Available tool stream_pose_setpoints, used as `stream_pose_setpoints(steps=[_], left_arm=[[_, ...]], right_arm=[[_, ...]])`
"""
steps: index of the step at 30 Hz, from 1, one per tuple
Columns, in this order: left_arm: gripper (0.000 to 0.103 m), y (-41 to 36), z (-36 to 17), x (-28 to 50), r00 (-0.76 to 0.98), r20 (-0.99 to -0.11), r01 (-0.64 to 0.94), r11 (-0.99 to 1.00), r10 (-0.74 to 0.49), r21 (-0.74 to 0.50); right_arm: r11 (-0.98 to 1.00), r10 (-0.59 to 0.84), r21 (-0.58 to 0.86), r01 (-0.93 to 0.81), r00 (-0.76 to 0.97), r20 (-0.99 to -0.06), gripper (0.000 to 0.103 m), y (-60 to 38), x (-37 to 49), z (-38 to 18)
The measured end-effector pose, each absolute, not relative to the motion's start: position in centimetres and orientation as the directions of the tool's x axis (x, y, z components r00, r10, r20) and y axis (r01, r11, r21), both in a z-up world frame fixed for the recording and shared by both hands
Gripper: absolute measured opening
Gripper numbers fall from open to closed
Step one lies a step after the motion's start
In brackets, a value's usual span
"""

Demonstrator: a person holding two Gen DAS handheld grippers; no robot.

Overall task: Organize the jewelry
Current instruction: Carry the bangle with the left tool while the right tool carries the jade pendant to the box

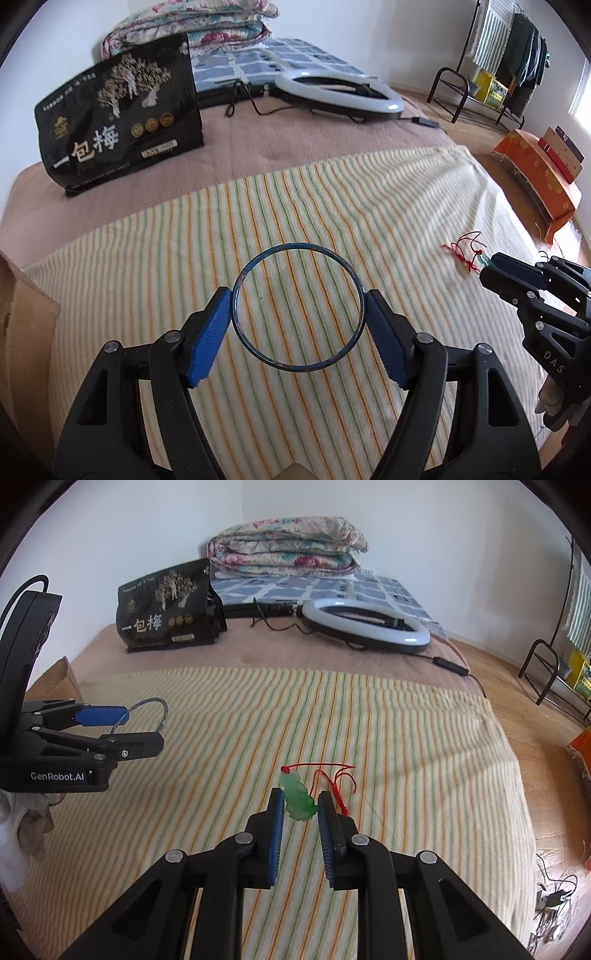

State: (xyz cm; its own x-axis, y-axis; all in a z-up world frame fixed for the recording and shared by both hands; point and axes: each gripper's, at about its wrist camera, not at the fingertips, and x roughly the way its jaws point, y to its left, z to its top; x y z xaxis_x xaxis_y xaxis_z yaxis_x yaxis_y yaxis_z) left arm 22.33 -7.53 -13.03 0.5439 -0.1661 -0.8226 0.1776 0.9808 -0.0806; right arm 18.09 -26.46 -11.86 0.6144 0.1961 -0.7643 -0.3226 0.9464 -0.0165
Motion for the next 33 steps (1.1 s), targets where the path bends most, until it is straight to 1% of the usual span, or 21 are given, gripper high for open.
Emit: stream_pose_setpoints(steps=[11, 19, 28, 33], left_arm=[[0.074, -5.0, -6.3, 18.7, 0.631, -0.756, 0.182, 0.980, -0.177, -0.078], [0.074, -1.9, -1.4, 15.2, 0.697, -0.696, 0.165, 0.983, -0.172, -0.078], [0.074, 2.7, 1.8, 11.0, 0.745, -0.655, 0.116, 0.992, -0.122, -0.054], [0.074, 6.2, 2.7, 9.3, 0.764, -0.641, 0.057, 0.998, -0.066, -0.034]], right_arm=[[0.946, 0.237, -0.002, -0.324, 0.697, -0.677, 0.017, -26.7, 15.0, -4.6], [0.936, 0.265, -0.014, -0.351, 0.733, -0.627, 0.017, -24.9, 12.4, -0.3], [0.910, 0.324, -0.020, -0.415, 0.738, -0.591, 0.017, -20.4, 10.7, 2.2], [0.885, 0.372, -0.014, -0.466, 0.724, -0.580, 0.017, -17.3, 10.4, 2.8]])
